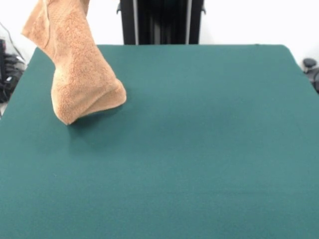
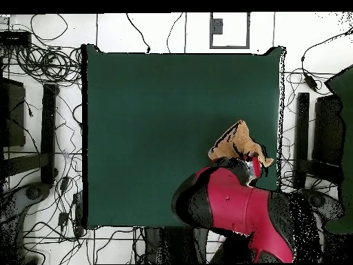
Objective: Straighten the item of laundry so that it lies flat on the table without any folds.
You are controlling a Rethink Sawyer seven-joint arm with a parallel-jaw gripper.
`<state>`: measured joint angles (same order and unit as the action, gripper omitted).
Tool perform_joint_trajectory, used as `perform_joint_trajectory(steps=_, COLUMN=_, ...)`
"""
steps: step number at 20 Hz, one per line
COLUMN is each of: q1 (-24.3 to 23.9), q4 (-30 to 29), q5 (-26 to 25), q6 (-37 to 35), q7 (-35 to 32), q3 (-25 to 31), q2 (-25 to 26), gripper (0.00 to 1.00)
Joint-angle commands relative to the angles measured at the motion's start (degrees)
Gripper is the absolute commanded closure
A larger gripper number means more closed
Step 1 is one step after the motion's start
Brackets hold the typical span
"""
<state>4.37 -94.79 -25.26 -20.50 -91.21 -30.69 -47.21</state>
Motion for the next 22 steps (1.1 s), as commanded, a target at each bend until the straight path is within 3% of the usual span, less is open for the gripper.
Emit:
perform_joint_trajectory(steps=1, q1=-0.1, q4=0.1, q5=-3.2, q6=-5.7, q7=4.1, q3=8.2, q2=-0.3, gripper=1.0)
perform_joint_trajectory(steps=22, q1=-2.3, q4=0.9, q5=-4.6, q6=-10.5, q7=7.8, q3=10.3, q2=-4.0, gripper=1.0)
